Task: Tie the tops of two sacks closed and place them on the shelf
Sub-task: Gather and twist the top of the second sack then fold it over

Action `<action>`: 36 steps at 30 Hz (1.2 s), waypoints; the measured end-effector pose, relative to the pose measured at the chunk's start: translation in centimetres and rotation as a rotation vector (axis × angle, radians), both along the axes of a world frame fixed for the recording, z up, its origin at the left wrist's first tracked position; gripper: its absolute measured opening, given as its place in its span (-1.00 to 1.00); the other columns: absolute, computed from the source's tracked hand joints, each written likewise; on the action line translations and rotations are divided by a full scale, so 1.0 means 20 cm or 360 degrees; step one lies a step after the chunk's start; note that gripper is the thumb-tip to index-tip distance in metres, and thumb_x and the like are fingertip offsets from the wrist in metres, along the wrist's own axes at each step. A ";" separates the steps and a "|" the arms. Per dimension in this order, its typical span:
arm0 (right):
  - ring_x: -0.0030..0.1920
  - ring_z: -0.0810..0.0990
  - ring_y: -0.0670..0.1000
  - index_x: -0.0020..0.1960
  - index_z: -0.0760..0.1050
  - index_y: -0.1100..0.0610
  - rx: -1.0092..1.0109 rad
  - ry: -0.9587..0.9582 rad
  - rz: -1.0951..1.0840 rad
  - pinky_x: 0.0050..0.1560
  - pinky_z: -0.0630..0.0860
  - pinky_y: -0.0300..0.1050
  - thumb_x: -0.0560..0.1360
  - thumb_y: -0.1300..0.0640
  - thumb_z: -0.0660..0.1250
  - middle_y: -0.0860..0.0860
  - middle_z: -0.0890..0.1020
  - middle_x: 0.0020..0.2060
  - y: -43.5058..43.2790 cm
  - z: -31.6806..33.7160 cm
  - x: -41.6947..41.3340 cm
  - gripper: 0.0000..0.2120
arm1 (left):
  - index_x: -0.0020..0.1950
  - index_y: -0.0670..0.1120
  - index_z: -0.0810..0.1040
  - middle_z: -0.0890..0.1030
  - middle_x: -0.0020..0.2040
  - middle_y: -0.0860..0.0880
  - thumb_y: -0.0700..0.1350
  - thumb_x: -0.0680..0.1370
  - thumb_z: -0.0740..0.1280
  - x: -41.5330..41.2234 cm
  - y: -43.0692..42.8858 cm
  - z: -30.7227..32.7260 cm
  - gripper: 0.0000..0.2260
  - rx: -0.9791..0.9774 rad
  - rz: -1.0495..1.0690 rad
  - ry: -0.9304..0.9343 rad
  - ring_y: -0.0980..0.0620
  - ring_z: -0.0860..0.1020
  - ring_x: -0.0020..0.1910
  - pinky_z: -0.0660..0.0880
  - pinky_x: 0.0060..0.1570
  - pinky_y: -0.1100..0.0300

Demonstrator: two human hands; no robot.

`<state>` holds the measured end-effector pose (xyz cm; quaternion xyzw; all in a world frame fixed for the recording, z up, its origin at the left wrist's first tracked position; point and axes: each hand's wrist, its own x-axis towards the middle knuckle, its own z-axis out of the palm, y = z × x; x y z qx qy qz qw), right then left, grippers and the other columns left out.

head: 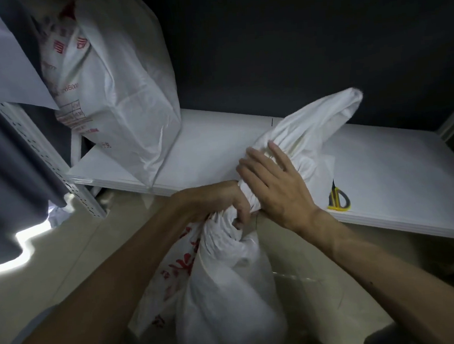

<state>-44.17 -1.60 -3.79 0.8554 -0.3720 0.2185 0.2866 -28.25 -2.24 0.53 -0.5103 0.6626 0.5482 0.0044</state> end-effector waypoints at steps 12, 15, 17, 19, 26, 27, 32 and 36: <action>-0.19 0.52 0.05 -0.16 0.42 0.06 0.1457 0.0350 -0.0338 -0.20 0.32 -0.17 0.31 0.17 0.36 -0.03 0.55 -0.30 0.07 0.27 0.05 -0.85 | 0.24 -0.17 0.39 0.61 0.11 -0.14 -0.18 0.55 0.29 -0.07 0.24 -0.22 -0.72 -0.1628 0.0205 -0.0646 -0.15 0.60 0.09 0.37 -0.10 0.17; 0.12 0.58 0.14 0.14 0.54 0.26 0.1898 0.0279 -0.0529 -0.28 0.37 -0.31 0.43 0.20 0.42 0.14 0.65 0.05 0.10 0.34 0.04 -0.69 | -0.03 -0.15 0.48 0.63 -0.04 -0.16 -0.24 0.46 0.31 -0.06 0.23 -0.22 -0.89 -0.1420 0.0168 -0.0302 -0.18 0.61 -0.03 0.37 -0.17 0.14; 0.25 0.51 0.13 0.28 0.44 0.25 0.1923 0.0337 -0.0623 -0.07 0.39 -0.28 0.46 0.06 0.42 0.15 0.60 0.18 0.11 0.33 0.05 -0.53 | -0.28 -0.09 0.41 0.58 -0.24 -0.08 -0.21 0.38 0.32 -0.05 0.19 -0.20 -0.89 -0.1103 0.0184 -0.0144 -0.17 0.61 -0.16 0.34 -0.27 0.17; 0.26 0.45 0.10 0.29 0.37 0.08 0.1438 0.0556 -0.0615 0.32 0.27 -0.07 0.38 -0.14 0.41 0.07 0.58 0.11 0.11 0.25 0.03 -0.42 | -0.41 -0.04 0.42 0.55 -0.36 -0.03 -0.24 0.33 0.38 -0.05 0.13 -0.19 -0.80 -0.0766 0.0280 -0.0076 -0.08 0.59 -0.30 0.40 -0.33 0.19; 0.52 0.14 0.29 0.50 0.02 0.41 0.0466 0.0361 -0.0689 0.51 -0.17 0.23 0.45 0.09 0.07 0.34 0.24 0.47 0.34 0.00 0.09 -0.30 | -0.43 -0.24 0.55 0.54 -0.43 -0.05 -0.41 0.20 0.43 -0.01 0.01 -0.14 -0.88 -0.0194 0.0367 0.0042 -0.01 0.56 -0.27 0.48 -0.23 0.18; 0.53 0.09 0.28 0.51 -0.04 0.40 0.0468 0.0445 -0.0710 0.50 -0.22 0.23 0.47 0.06 0.08 0.33 0.18 0.49 0.31 -0.03 0.07 -0.27 | -0.42 -0.23 0.53 0.53 -0.44 -0.06 -0.40 0.17 0.41 -0.02 0.02 -0.15 -0.88 -0.0125 0.0363 0.0045 -0.02 0.54 -0.29 0.46 -0.27 0.19; 0.44 0.32 0.28 0.39 0.25 0.36 0.0474 0.0281 -0.0482 0.49 0.02 0.22 0.51 0.21 0.02 0.29 0.45 0.34 0.15 -0.08 -0.03 -0.53 | -0.27 -0.26 0.61 0.57 -0.33 -0.14 -0.31 0.00 0.43 -0.05 0.02 -0.17 -0.68 0.0007 0.0331 0.0082 -0.09 0.57 -0.26 0.48 -0.20 0.13; -0.05 0.61 0.19 0.05 0.52 0.29 0.0473 0.0189 -0.0297 0.29 0.35 0.13 0.35 0.25 0.27 0.16 0.61 -0.14 0.08 -0.08 -0.03 -0.71 | -0.37 -0.20 0.55 0.54 -0.40 -0.07 -0.38 0.21 0.45 -0.06 0.04 -0.17 -0.87 -0.0007 0.0298 0.0104 -0.02 0.50 -0.32 0.39 -0.29 0.19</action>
